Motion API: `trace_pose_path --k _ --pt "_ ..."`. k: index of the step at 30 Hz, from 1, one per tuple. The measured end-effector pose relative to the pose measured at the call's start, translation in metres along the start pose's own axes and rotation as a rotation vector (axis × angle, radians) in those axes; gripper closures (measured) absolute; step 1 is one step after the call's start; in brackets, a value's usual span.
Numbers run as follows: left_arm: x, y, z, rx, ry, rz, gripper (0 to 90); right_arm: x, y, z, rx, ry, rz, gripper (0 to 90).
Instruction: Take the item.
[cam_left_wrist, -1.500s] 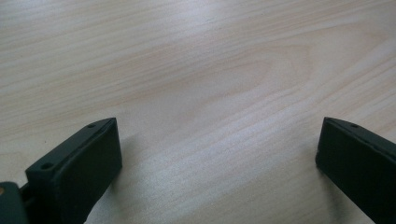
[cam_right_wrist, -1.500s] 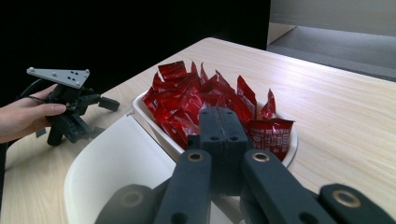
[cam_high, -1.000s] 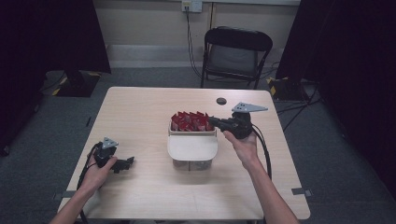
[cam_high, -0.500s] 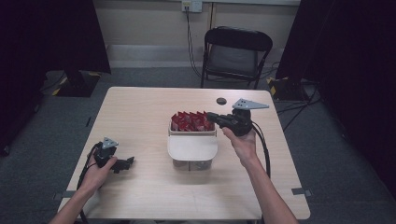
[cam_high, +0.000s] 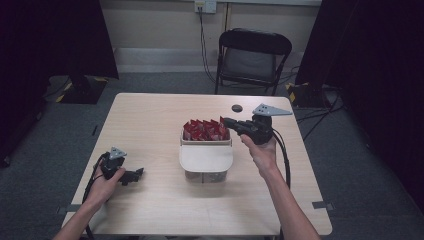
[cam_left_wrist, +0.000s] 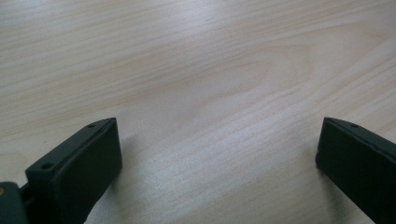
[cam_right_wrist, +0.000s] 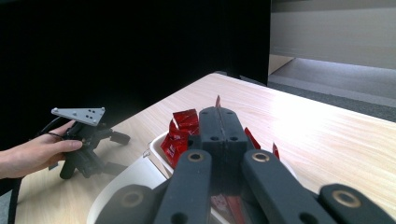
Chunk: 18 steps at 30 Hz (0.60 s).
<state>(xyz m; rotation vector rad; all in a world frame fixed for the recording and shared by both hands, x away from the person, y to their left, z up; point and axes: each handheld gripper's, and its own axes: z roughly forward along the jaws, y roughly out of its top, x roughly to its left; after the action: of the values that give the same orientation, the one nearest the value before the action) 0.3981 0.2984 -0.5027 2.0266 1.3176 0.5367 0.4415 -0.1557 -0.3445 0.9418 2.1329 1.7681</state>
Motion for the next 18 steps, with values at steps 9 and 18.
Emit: trace_pose_path --k 9,18 --pt "0.0000 0.0000 0.0000 0.000 0.000 0.000 0.0 0.0027 0.0083 -0.0071 -0.035 0.003 -0.014 90.0" --pt "0.0000 0.0000 0.0000 0.000 0.000 0.000 0.0 0.0028 0.0103 -0.0097 -0.043 -0.001 -0.015 90.0"
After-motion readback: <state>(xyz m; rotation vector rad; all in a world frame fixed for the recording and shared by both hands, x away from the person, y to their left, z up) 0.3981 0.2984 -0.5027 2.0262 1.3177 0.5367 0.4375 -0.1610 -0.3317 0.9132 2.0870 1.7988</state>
